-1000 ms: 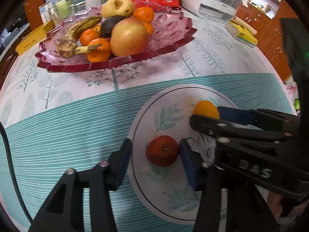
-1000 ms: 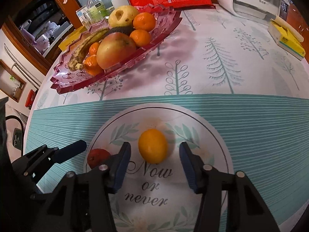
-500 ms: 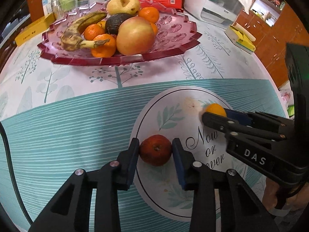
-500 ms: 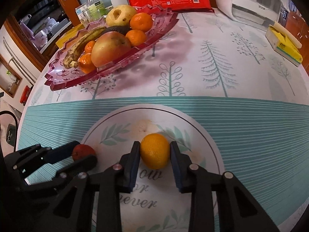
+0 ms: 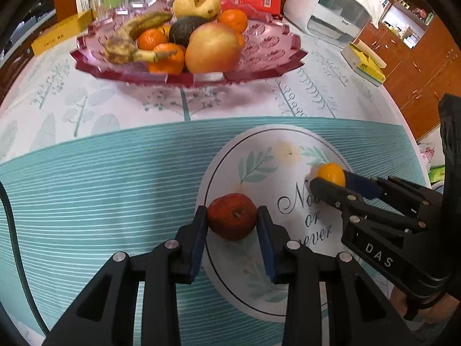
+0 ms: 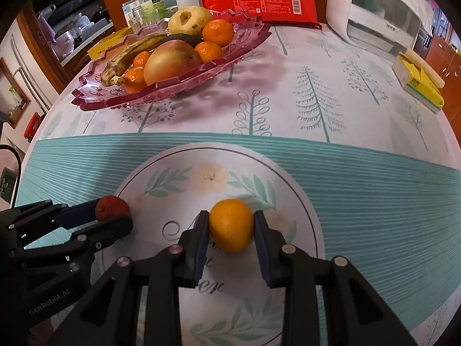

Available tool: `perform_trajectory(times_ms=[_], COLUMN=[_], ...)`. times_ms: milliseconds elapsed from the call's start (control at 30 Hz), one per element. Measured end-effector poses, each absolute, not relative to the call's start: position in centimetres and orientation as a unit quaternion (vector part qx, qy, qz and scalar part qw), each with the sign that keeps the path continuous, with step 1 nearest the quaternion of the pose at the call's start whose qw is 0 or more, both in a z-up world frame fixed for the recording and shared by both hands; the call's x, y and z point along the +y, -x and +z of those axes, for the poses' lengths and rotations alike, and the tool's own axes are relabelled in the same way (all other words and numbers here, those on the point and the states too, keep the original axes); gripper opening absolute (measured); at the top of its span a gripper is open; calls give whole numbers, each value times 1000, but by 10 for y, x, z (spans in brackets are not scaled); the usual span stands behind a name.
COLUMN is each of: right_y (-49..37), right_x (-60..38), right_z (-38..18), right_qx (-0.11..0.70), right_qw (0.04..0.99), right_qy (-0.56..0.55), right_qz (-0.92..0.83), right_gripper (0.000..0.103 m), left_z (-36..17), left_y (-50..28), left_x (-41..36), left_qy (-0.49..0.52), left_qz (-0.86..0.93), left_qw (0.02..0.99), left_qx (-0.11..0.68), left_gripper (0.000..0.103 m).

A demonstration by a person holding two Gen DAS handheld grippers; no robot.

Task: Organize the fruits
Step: 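Carry the red plum and tangerine into the pink bowl and open both tools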

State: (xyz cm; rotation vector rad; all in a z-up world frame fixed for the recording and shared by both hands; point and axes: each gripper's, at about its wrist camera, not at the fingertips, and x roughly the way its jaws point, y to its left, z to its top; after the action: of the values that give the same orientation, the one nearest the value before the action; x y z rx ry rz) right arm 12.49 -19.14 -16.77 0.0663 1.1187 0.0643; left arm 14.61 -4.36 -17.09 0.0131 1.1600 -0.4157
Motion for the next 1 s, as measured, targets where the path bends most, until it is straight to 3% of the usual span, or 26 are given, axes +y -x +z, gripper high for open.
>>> perform_trajectory(times_ms=[533,1000], right_y=[-84,-105], right_x=[-188,-172], right_z=[-69,123], right_qx=[475,330], right_qw=[874,938], right_qy=[-72,-12], right_qz=[70,107], right_gripper=[30,30], left_z=[-45,129], left_y=[-130,-148], left_x=[-4,38], left_qy=[1,-47], left_qz=[-160,-114], left_qw=[844,909], left_qx=[513,398], left_gripper=[32,33])
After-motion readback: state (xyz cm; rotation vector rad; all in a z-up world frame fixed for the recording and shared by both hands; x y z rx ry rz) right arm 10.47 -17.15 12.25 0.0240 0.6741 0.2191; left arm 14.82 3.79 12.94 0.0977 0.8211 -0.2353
